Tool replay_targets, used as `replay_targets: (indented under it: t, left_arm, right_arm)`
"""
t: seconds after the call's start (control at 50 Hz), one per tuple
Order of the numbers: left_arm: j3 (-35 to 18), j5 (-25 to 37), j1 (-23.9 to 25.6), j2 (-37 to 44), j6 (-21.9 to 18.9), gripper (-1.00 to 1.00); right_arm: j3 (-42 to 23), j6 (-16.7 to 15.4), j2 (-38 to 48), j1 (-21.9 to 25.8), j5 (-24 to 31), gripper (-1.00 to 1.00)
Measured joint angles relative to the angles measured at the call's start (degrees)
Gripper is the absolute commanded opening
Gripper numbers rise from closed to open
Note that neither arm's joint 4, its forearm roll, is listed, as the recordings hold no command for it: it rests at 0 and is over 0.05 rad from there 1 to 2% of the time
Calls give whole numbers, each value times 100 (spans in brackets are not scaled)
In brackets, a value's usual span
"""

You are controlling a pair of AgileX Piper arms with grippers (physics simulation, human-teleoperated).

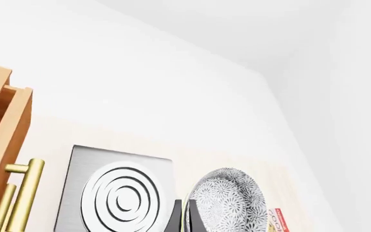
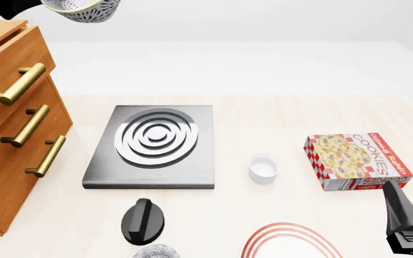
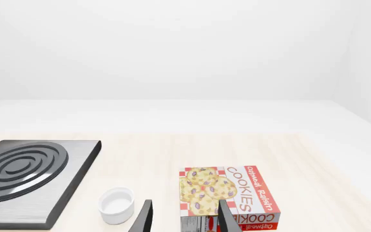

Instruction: Pick the akita bowl on the wooden cabinet and place it on the plate.

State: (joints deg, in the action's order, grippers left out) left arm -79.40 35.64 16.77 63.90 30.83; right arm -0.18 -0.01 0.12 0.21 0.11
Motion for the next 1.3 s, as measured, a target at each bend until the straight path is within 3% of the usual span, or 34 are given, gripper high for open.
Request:
replay_targets:
  t: [1.3]
  left_arm:
    - [-266,139,1160,344,-278,-100]
  right_arm:
    - [0,0,0,0,0,100]
